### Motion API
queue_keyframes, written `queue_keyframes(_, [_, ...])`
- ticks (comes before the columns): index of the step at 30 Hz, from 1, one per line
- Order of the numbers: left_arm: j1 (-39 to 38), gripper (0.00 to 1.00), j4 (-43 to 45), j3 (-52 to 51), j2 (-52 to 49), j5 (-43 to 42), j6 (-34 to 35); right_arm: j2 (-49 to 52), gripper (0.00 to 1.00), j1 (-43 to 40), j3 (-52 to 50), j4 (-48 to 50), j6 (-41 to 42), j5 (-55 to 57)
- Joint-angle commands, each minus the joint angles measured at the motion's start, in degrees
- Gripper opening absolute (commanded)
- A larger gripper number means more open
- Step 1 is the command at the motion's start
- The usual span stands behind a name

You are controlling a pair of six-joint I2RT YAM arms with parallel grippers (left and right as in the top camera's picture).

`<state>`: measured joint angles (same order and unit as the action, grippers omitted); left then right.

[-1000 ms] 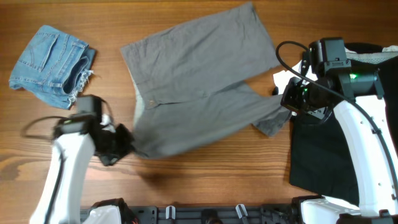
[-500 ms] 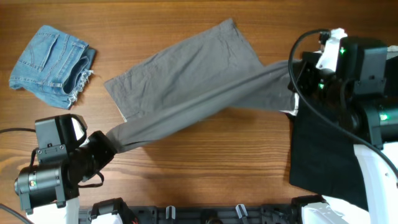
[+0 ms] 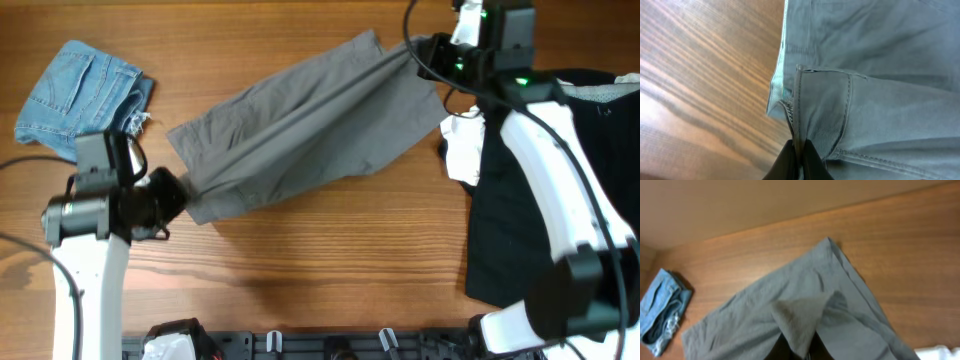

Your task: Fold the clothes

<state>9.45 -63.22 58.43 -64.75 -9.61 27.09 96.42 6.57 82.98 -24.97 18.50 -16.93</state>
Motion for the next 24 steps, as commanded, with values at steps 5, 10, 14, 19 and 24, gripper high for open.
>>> queue_keyframes(5, [0.24,0.22,12.15,0.57,-15.47,10.80,0.15,17.27,0.67,-0.57,1.64,17.59,0.46,-5.53])
queue_keyframes(10, [1.03,0.62,20.22,0.57,-20.39,10.91,0.13,17.18,1.00,-1.42,1.66,15.56,-5.31,-6.45])
queue_keyframes(14, [0.98,0.69,20.31,0.63,-20.22,8.98,-7.61,13.53,1.00,-3.65,1.66,3.34,-6.38,-6.80])
queue_keyframes(19, [0.94,0.70,22.93,0.61,-20.61,7.34,-12.72,13.73,0.99,-2.45,1.66,-8.98,-8.28,-7.76])
queue_keyframes(24, [0.87,0.66,26.23,0.63,-23.06,-4.98,-20.50,13.88,0.74,-0.20,1.66,-3.69,-10.25,-7.76])
